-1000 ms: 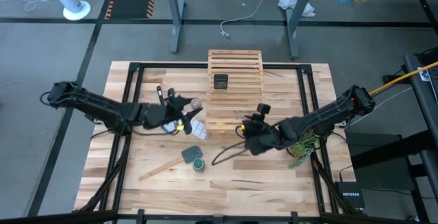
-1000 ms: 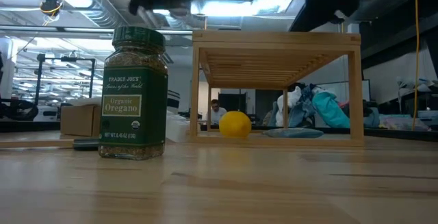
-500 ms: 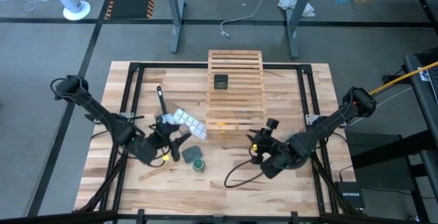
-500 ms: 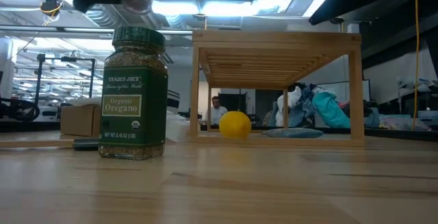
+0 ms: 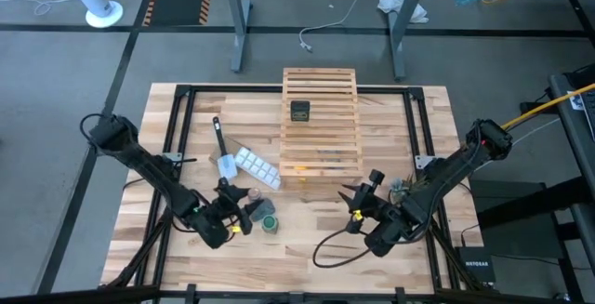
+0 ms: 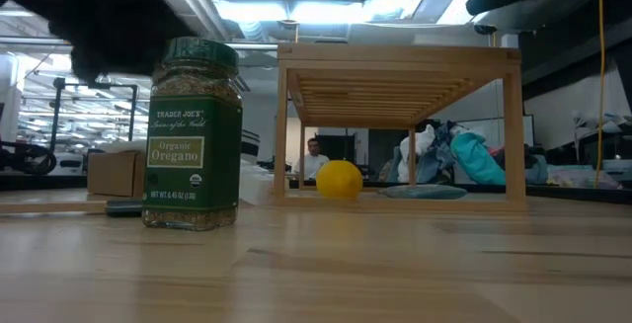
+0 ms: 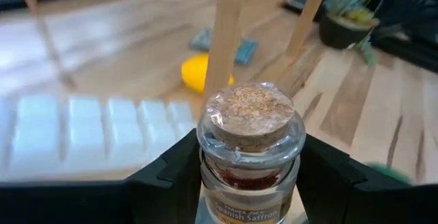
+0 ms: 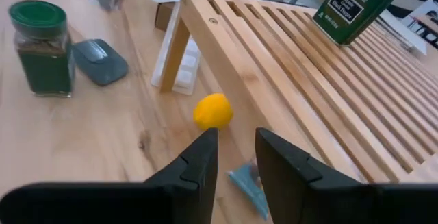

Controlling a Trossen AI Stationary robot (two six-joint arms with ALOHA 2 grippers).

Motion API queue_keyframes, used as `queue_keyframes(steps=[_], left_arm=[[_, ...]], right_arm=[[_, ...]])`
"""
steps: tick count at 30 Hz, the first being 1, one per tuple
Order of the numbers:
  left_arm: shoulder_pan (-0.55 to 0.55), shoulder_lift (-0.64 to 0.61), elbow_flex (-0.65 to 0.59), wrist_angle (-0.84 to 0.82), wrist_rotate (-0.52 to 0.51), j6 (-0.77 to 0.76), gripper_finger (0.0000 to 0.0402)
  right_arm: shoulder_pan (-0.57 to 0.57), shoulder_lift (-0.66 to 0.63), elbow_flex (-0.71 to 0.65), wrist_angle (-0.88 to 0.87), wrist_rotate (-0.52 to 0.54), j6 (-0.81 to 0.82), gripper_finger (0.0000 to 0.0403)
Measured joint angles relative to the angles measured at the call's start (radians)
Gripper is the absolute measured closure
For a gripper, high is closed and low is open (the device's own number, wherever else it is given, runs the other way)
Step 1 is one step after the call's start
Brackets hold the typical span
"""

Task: Shelf spices
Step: Remove the brown seasoning bottle from the shelf

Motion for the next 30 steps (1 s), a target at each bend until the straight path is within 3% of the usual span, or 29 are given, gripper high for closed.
queue_keyframes(steps=[12, 23, 30], left_arm=[[0.001, 0.155, 0.000, -0.060, 0.050, -0.180, 0.0226], [0.016, 0.223, -0.001, -0.375, 0.018, -0.487, 0.0226], [0.035, 0.225, -0.021, -0.368, 0.019, -0.495, 0.0226]], right_arm=[[0.005, 0.000, 0.000, 0.001, 0.008, 0.014, 0.0299], [0.005, 0.001, 0.000, 0.002, 0.008, 0.023, 0.0299], [0.005, 0.001, 0.000, 0.005, 0.008, 0.023, 0.0299]])
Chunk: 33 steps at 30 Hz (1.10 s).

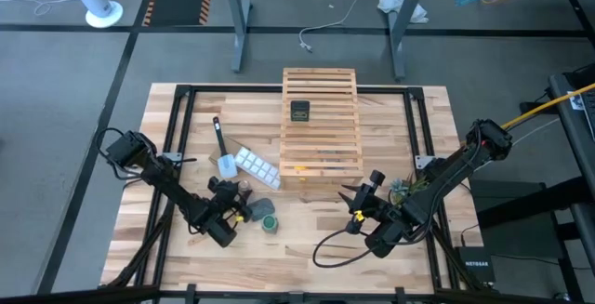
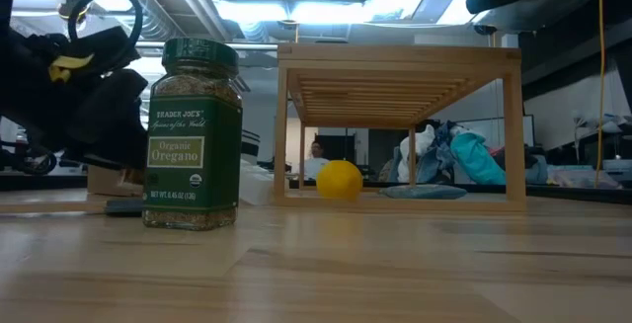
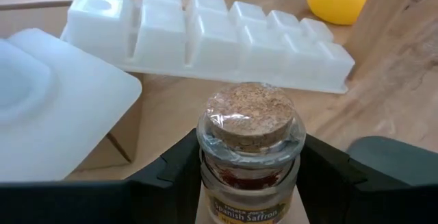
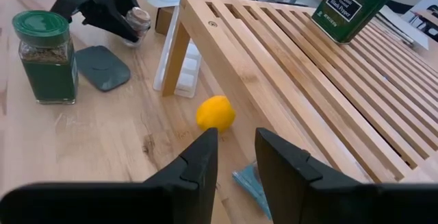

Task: Shelf spices
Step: Remove the brown seasoning bottle from the shelf, then remove the black seasoning can from the shelf

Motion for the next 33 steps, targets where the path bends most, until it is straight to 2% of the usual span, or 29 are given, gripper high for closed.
queue_keyframes(steps=[4, 12, 17, 20, 33], left_arm=[[0.002, 0.000, 0.000, 0.021, 0.002, 0.011, 0.0226], [0.027, -0.001, 0.000, 0.153, 0.050, 0.148, 0.0226], [0.047, -0.001, 0.000, 0.200, 0.072, 0.199, 0.0182], [0.057, -0.001, 0.000, 0.205, 0.079, 0.215, 0.0171], [0.098, -0.001, 0.000, 0.208, 0.100, 0.265, 0.0174]], right_arm=[[0.000, 0.000, 0.000, 0.000, 0.000, 0.000, 0.0299], [0.000, 0.000, 0.000, 0.003, 0.000, 0.000, 0.0299], [0.000, 0.000, 0.000, 0.004, -0.009, 0.000, 0.0299], [0.000, 0.000, 0.000, 0.004, -0.012, 0.000, 0.0299], [0.000, 0.000, 0.000, 0.004, -0.019, 0.000, 0.0299]])
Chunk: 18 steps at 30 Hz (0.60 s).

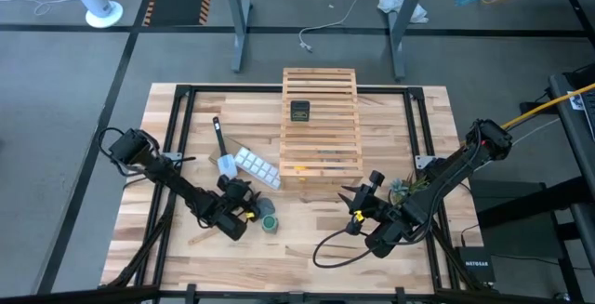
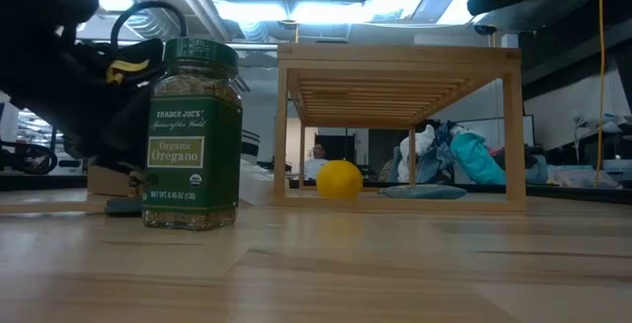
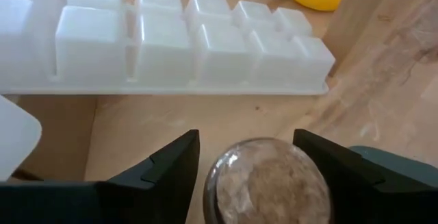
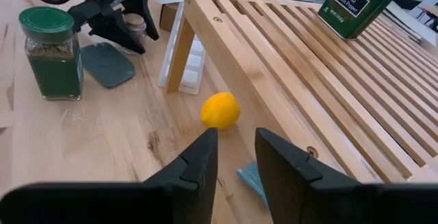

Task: Shelf spices
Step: Remove the black seasoning can from the shelf

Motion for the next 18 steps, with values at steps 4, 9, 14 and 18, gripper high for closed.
queue_keyframes(steps=[4, 9, 14, 18], left_arm=[[0.014, 0.000, 0.000, 0.001, 0.000, 0.001, 0.0177], [0.033, -0.002, 0.000, 0.008, -0.011, 0.002, 0.0177], [0.036, -0.004, 0.000, 0.022, 0.014, 0.015, 0.0184], [0.030, -0.012, 0.000, 0.021, 0.022, 0.027, 0.0195]], right_arm=[[0.000, 0.000, 0.000, 0.000, 0.000, 0.000, 0.0299], [0.000, 0.000, 0.000, 0.000, 0.000, 0.000, 0.0299], [0.000, 0.000, 0.000, 0.000, -0.007, 0.000, 0.0299], [0.000, 0.000, 0.000, 0.001, -0.019, 0.000, 0.0299]])
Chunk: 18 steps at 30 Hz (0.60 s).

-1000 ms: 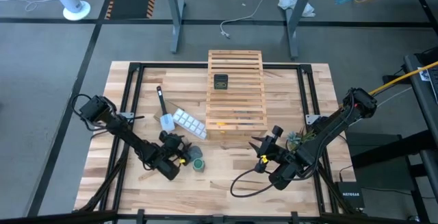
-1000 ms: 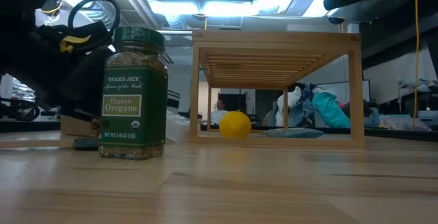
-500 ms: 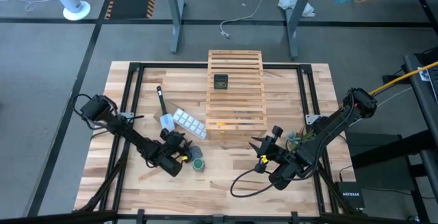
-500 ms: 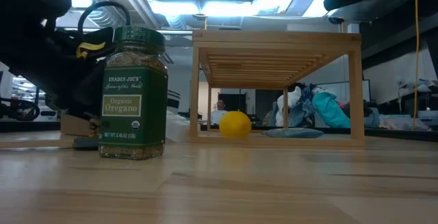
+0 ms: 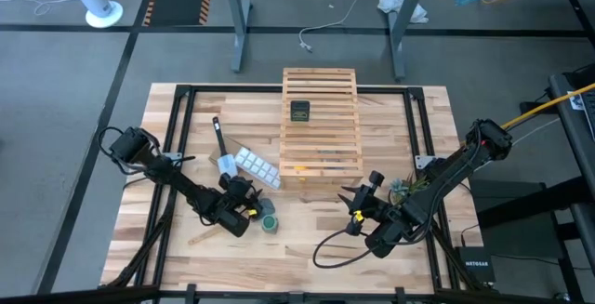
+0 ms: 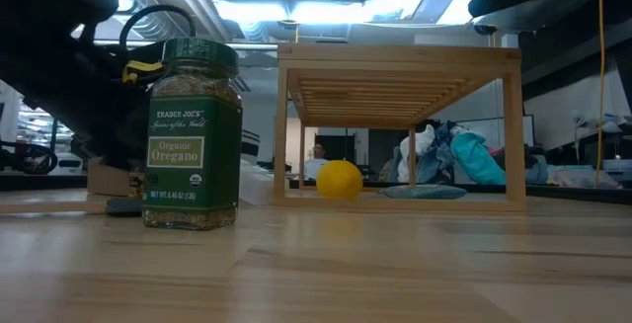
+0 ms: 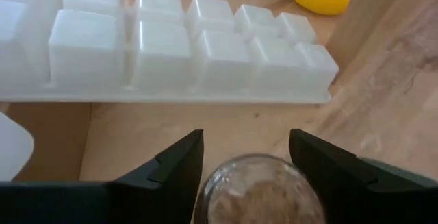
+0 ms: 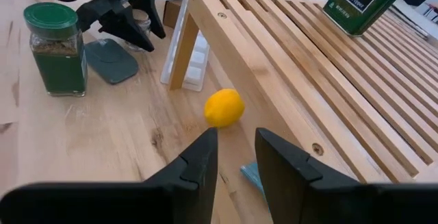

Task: Shelf spices
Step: Remove the black seasoning can from the shelf

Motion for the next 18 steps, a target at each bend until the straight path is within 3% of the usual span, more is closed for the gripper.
queue_keyframes(steps=[18], left_arm=[[0.054, -0.182, 0.000, 0.008, -0.022, 0.203, 0.0206]], right_arm=[[0.000, 0.000, 0.000, 0.016, 0.000, -0.003, 0.0299]])
